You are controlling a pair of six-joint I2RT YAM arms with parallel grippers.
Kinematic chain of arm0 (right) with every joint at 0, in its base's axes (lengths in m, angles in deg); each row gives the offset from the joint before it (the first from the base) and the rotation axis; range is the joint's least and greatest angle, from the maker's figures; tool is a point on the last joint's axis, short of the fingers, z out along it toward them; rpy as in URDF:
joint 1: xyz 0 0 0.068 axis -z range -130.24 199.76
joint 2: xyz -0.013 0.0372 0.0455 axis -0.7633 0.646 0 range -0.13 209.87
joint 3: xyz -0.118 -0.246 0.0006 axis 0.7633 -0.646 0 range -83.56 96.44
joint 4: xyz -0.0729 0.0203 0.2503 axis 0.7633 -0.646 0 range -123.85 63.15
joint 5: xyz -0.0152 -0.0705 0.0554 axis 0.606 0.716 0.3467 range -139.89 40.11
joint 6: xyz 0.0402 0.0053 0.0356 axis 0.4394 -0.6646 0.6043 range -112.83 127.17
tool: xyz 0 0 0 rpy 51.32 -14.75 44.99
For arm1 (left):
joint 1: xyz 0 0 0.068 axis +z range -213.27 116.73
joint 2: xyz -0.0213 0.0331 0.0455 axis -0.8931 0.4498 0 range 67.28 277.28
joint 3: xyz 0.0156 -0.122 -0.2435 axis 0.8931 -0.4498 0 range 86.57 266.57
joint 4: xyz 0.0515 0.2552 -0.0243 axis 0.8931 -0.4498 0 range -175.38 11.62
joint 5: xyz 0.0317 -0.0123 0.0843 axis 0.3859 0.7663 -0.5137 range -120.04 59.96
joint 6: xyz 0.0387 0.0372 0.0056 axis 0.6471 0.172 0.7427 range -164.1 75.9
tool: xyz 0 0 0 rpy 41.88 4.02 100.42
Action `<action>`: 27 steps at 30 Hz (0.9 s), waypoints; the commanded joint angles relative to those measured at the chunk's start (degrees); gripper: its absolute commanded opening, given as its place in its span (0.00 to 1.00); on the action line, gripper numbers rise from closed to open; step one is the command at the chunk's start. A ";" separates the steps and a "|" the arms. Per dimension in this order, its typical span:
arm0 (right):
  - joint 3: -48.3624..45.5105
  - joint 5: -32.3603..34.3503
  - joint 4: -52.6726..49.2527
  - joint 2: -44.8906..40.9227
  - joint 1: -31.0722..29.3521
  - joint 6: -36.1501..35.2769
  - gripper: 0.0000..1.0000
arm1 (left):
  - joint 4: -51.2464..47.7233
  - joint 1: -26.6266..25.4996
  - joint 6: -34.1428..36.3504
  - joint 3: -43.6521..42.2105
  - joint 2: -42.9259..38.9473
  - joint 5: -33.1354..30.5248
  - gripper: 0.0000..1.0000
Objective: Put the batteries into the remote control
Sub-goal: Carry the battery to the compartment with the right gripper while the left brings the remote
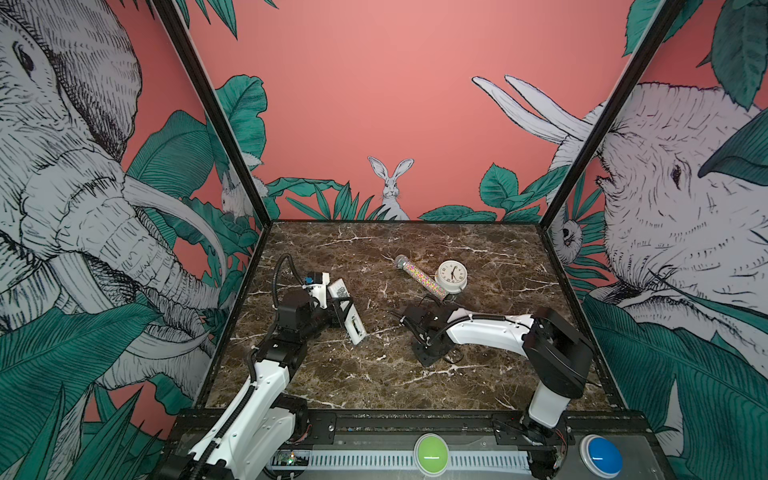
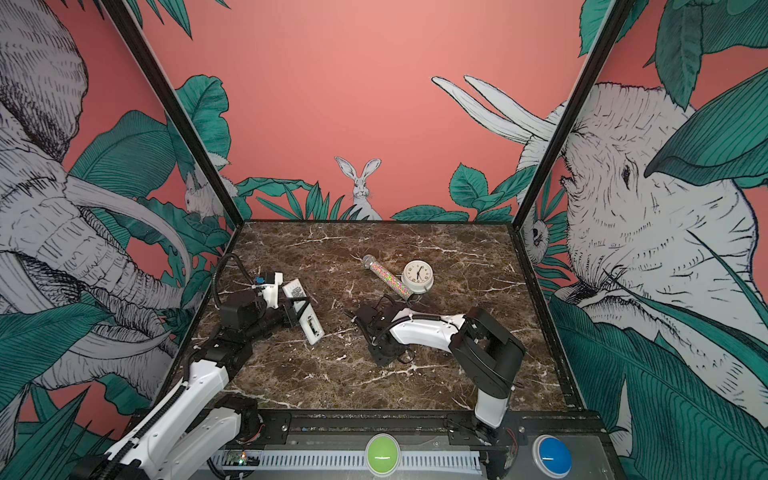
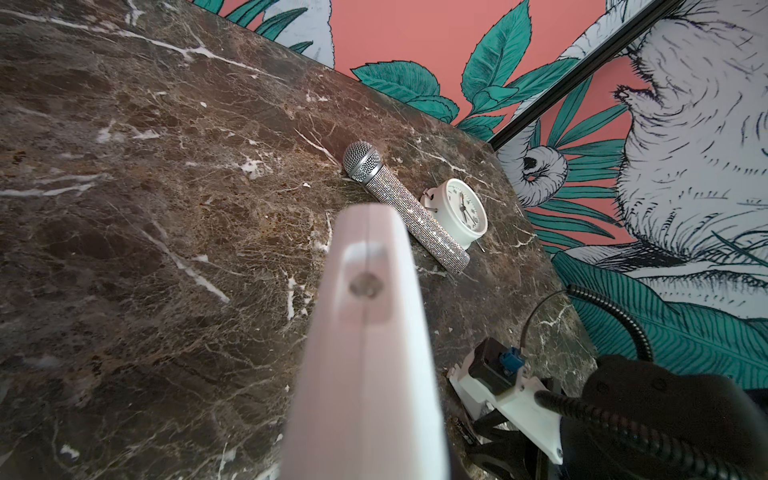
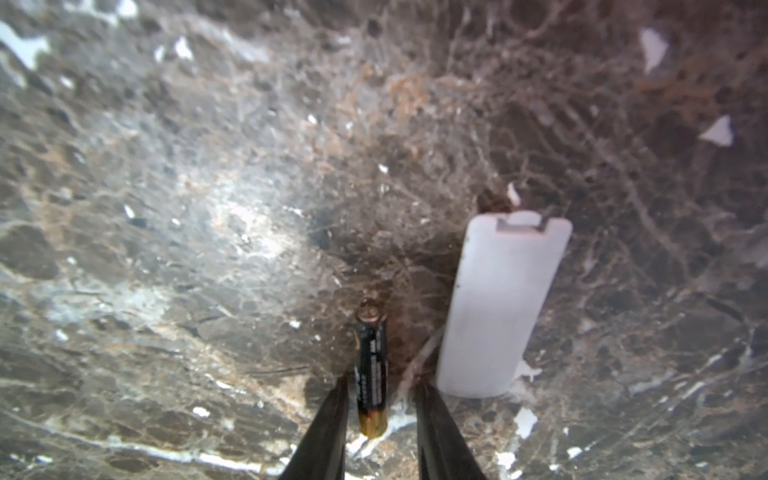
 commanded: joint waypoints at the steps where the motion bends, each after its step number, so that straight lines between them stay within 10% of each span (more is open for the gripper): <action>1: -0.78 -0.20 0.90 -0.52 -0.33 -0.05 0.29 | 2.09 -0.05 0.47 0.43 0.03 -0.24 0.00; 17: -7.04 -6.22 9.64 -8.88 -0.24 -1.96 0.00 | 11.56 -0.11 -2.04 -1.58 4.57 5.75 0.00; 27: 1.12 -9.87 4.91 -19.73 -0.32 -1.58 0.00 | 22.44 -0.13 -5.62 -2.48 7.18 16.69 0.00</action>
